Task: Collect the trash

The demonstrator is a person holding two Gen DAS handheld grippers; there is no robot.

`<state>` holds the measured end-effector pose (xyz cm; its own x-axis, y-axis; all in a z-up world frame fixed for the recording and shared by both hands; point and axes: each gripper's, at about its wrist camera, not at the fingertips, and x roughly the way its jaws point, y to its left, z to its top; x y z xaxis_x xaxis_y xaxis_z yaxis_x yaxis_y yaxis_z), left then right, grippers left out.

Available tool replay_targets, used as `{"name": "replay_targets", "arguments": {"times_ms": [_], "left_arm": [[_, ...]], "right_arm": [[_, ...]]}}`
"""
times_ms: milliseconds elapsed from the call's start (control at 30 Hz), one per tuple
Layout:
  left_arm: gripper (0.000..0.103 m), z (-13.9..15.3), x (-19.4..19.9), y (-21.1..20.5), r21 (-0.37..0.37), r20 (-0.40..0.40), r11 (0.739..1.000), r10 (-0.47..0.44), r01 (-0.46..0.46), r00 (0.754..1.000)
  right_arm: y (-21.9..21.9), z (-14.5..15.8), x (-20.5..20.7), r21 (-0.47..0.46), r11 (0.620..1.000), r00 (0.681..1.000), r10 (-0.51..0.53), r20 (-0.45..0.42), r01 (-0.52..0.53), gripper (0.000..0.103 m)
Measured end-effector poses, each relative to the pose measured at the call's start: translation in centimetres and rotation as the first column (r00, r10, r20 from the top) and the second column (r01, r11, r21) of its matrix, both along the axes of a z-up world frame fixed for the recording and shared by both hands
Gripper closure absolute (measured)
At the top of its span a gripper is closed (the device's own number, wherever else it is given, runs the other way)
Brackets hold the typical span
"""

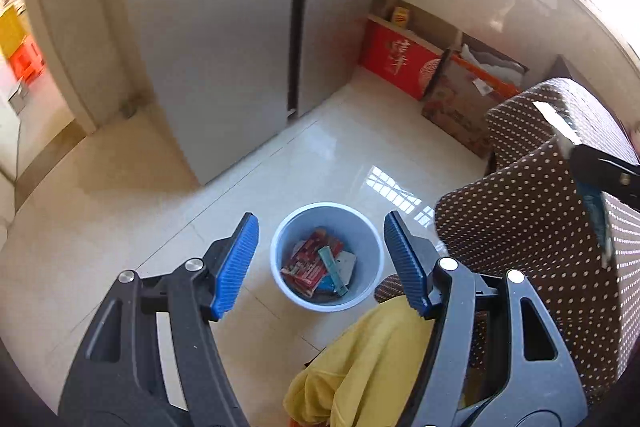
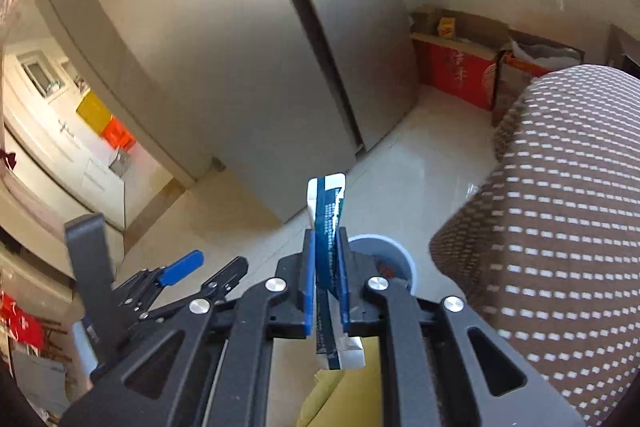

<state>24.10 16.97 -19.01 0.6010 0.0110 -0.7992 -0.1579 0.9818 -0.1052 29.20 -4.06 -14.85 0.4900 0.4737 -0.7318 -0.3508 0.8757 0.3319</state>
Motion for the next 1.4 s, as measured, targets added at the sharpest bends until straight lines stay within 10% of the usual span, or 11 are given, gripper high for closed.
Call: {"name": "replay_targets", "arguments": {"times_ms": [67, 167, 800, 1400], "left_arm": [[0.038, 0.1, -0.7, 0.7, 0.003, -0.002, 1.0, 0.024, -0.024, 1.0], [0.038, 0.7, -1.8, 1.7, -0.007, 0.007, 0.999, 0.047, -0.047, 0.999], [0.038, 4.9, -6.0, -4.4, 0.042, 0.107, 0.998, 0.04, -0.045, 0.993], [0.029, 14.1, -15.1, -15.7, 0.097, 0.349, 0.994, -0.072, 0.04, 0.935]], "right_arm": [[1.4, -0.4, 0.5, -0.023, 0.999, 1.0, 0.027, 0.014, -0.026, 0.084], [2.9, -1.4, 1.1, -0.079, 0.997, 1.0, 0.008, 0.004, -0.007, 0.042], [-4.0, 2.0, -5.8, -0.009, 1.0, 0.993, 0.023, 0.115, -0.023, 0.038], [-16.7, 7.5, -17.8, 0.035, 0.988, 0.919, -0.153, 0.364, 0.15, 0.022]]}}
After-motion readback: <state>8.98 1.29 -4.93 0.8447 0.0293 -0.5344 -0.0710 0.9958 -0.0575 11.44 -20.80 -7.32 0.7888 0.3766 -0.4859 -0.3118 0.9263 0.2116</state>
